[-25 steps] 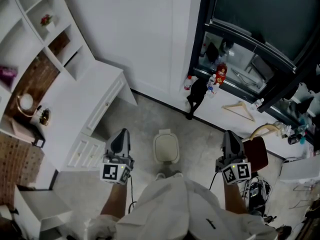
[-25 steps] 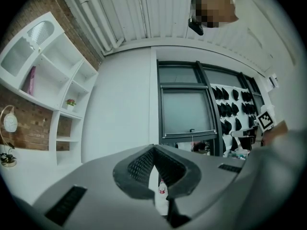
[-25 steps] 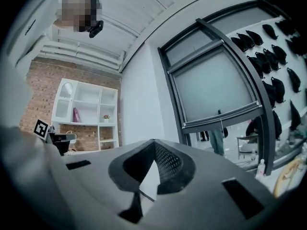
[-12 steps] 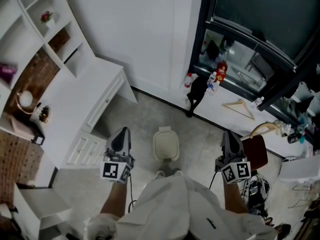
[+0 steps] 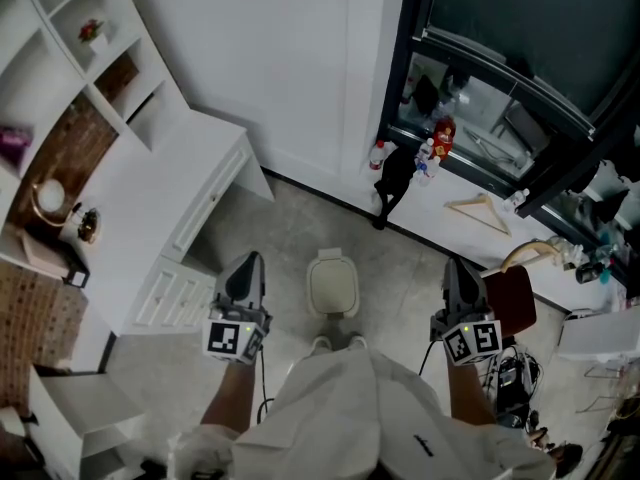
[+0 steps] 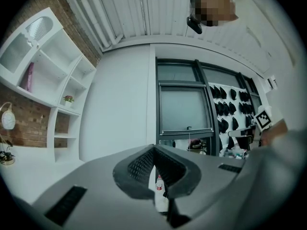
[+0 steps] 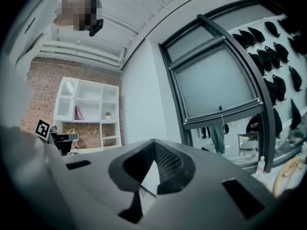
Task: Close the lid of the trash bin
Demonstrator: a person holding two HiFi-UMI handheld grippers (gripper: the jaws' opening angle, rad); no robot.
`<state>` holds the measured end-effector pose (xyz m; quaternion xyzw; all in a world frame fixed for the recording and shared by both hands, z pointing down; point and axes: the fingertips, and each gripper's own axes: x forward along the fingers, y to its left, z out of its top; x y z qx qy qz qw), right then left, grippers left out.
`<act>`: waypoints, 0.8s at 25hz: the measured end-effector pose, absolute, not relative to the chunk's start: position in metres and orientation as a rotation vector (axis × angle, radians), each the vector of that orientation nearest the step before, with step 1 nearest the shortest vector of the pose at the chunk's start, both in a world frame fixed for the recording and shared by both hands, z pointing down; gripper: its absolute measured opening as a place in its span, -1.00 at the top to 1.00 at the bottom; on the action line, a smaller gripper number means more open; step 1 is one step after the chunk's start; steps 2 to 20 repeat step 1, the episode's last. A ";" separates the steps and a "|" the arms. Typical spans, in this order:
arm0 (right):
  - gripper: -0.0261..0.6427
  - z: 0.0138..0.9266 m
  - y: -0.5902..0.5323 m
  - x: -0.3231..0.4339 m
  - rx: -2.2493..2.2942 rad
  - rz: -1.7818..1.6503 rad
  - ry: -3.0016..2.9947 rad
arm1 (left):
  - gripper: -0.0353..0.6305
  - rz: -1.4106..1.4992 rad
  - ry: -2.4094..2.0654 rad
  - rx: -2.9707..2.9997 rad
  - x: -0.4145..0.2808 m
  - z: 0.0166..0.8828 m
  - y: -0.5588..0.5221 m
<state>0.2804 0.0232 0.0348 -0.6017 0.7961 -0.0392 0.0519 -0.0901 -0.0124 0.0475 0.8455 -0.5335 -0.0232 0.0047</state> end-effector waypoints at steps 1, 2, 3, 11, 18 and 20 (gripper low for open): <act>0.87 0.035 0.023 0.281 -1.830 -0.120 2.422 | 0.82 -0.079 -1.671 2.651 -0.089 0.047 -0.013; 0.87 0.035 0.023 0.281 -1.830 -0.120 2.422 | 0.82 -0.079 -1.671 2.651 -0.089 0.047 -0.013; 0.87 0.035 0.023 0.281 -1.830 -0.120 2.422 | 0.82 -0.079 -1.671 2.651 -0.089 0.047 -0.013; 0.87 0.035 0.023 0.281 -1.830 -0.120 2.422 | 0.82 -0.079 -1.671 2.651 -0.089 0.047 -0.013; 0.87 0.035 0.023 0.281 -1.830 -0.120 2.422 | 0.82 -0.079 -1.671 2.651 -0.089 0.047 -0.013; 0.87 0.035 0.023 0.281 -1.830 -0.120 2.422 | 0.82 -0.079 -1.671 2.651 -0.089 0.047 -0.013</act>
